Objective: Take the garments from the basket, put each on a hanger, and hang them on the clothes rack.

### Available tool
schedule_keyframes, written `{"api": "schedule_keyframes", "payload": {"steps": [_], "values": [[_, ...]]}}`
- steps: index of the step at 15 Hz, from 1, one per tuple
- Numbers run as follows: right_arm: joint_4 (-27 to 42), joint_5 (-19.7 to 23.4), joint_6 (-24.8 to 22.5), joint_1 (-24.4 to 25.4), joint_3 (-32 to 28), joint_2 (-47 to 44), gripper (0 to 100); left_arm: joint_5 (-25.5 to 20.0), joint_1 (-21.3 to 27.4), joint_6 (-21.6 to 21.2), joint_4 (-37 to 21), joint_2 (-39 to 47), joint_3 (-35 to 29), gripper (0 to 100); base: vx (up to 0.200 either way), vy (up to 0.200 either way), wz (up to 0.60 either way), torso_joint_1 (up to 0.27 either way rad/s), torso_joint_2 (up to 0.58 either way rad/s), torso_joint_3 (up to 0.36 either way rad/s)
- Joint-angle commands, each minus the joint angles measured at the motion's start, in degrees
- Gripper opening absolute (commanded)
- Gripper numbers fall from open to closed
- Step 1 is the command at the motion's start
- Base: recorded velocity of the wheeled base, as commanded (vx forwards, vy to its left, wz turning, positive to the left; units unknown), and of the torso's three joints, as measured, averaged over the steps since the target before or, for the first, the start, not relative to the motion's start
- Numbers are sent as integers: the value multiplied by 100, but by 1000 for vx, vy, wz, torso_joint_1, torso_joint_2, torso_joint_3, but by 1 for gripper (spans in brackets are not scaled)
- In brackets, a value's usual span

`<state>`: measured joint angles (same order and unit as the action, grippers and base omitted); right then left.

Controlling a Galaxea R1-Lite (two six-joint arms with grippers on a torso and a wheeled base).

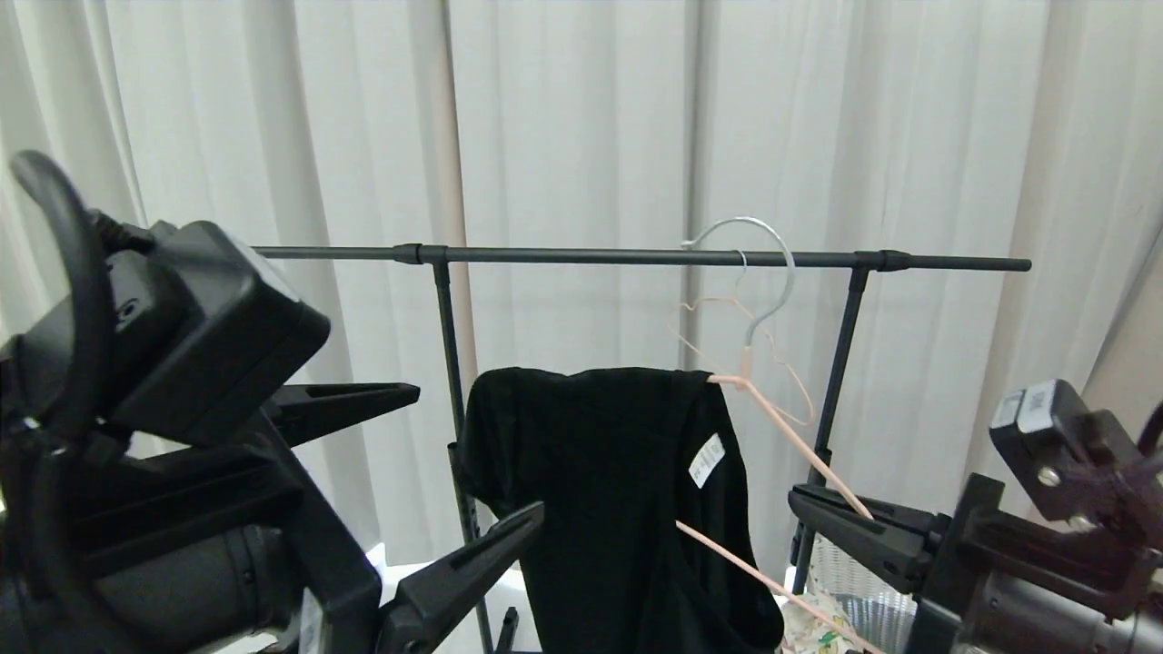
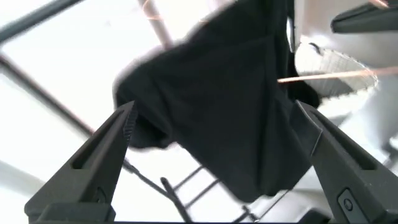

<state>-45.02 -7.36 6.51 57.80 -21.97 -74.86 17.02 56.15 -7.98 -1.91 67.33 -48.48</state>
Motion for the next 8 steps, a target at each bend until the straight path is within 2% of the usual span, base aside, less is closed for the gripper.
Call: {"api": "schedule_keyframes", "payload": {"steps": [1, 3, 7, 8], "values": [[-7, 16, -97, 294, 465, 596, 0, -181, -183, -177, -2, -255, 128, 100, 0, 0, 0, 0, 0, 0], [2, 77, -203, 707, 817, 903, 0, -673, -183, -265, -2, -185, 190, 100, 0, 0, 0, 0, 0, 0], [11, 112, -335, 1067, 1133, 1123, 0, -1508, -87, -318, -2, -132, 357, 100, 0, 0, 0, 0, 0, 0], [11, 130, -387, 1181, 1133, 1149, 0, -1869, -52, -353, -2, -132, 375, 100, 0, 0, 0, 0, 0, 0]]}}
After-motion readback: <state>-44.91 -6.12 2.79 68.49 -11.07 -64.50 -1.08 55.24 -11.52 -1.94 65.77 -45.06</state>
